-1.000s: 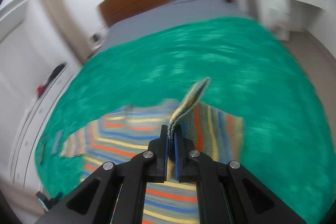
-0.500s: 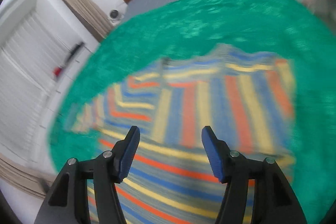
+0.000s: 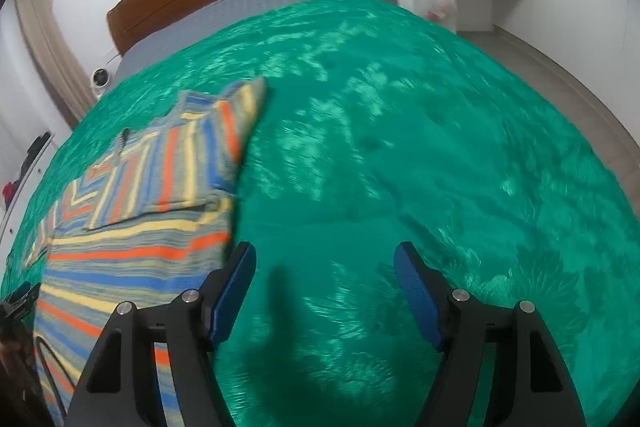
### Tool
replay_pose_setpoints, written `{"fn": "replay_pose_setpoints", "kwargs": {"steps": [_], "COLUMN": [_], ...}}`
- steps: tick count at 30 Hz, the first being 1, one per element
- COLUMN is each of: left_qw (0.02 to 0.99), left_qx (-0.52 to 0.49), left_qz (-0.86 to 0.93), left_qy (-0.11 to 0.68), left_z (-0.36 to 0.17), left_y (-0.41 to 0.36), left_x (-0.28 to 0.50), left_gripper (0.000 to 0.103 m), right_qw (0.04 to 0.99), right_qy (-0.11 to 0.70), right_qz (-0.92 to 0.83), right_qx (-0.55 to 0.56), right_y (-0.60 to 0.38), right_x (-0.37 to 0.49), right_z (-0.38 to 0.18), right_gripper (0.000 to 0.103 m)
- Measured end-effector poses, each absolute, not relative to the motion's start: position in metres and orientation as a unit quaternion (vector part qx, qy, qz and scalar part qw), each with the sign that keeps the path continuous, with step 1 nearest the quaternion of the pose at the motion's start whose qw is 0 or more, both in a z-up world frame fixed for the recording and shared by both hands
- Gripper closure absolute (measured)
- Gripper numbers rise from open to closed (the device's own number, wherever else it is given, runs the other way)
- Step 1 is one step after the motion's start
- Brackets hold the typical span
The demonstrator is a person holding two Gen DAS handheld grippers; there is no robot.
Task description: Fold small clothes
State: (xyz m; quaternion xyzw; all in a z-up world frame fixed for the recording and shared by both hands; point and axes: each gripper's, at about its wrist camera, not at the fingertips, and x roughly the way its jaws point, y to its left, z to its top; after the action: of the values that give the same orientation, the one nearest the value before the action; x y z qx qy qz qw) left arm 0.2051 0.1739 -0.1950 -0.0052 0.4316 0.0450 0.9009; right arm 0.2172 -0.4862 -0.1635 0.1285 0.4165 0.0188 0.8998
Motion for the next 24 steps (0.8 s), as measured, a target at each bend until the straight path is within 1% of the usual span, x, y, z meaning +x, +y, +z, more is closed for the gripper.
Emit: {"fn": "replay_pose_setpoints", "kwargs": {"steps": [2, 5, 7, 13, 19, 24], "left_qw": [0.905, 0.909, 0.916, 0.915, 0.916, 0.916], "left_qx": [-0.016, 0.001, -0.003, -0.009, -0.009, -0.009], "left_qz": [0.047, 0.051, 0.046, 0.043, 0.043, 0.043], "left_qy": [0.422, 0.413, 0.399, 0.400, 0.400, 0.400], "left_z": [-0.193, -0.194, -0.196, -0.197, -0.197, -0.197], "left_y": [0.178, 0.175, 0.176, 0.178, 0.178, 0.178], "left_x": [0.200, 0.189, 0.183, 0.187, 0.187, 0.187], "left_gripper": [0.000, 0.000, 0.000, 0.000, 0.000, 0.000], "right_qw": [0.896, 0.900, 0.900, 0.902, 0.903, 0.903], "right_qy": [0.423, 0.409, 0.408, 0.404, 0.400, 0.406], "right_qz": [0.012, 0.013, 0.016, 0.028, 0.035, 0.030], "right_qx": [0.136, 0.149, 0.150, 0.149, 0.150, 0.136], "right_y": [-0.491, -0.490, -0.489, -0.489, -0.486, -0.482], "right_x": [0.218, 0.217, 0.215, 0.215, 0.215, 0.217], "right_z": [-0.179, -0.187, -0.188, -0.191, -0.195, -0.196], "right_gripper": [0.031, 0.027, 0.024, 0.018, 0.013, 0.012]}}
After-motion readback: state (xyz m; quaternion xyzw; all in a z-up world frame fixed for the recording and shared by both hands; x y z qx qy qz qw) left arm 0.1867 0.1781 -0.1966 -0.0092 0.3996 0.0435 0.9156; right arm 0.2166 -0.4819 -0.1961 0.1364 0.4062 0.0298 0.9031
